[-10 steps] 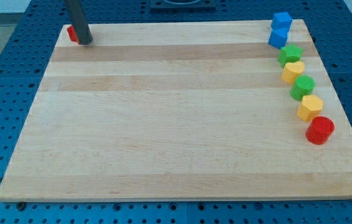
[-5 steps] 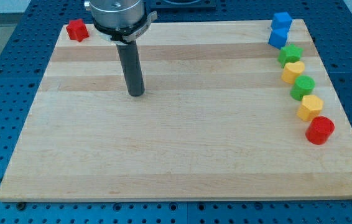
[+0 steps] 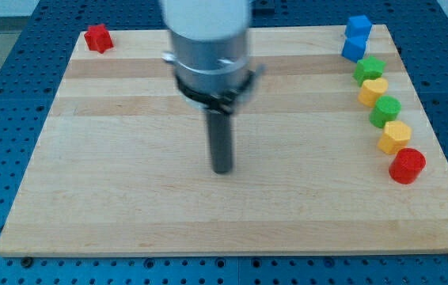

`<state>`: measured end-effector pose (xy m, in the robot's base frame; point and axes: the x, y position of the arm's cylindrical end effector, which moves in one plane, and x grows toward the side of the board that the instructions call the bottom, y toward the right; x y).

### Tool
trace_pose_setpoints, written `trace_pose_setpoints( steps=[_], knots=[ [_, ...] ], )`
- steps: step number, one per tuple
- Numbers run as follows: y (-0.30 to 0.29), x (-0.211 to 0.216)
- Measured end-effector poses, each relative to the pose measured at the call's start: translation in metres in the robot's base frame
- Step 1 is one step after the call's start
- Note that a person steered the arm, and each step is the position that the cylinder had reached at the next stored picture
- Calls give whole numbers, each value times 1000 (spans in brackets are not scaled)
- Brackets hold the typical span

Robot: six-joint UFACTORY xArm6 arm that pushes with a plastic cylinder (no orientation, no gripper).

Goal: Push the hexagon parallel to the green circle

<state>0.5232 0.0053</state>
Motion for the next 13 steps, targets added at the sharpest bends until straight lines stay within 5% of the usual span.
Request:
trace_pose_setpoints(
  steps=[2, 3, 6, 10, 13],
  knots=[
    [218, 86],
    [333, 66],
    [301, -78],
    [178, -38],
    [140, 46]
  ],
)
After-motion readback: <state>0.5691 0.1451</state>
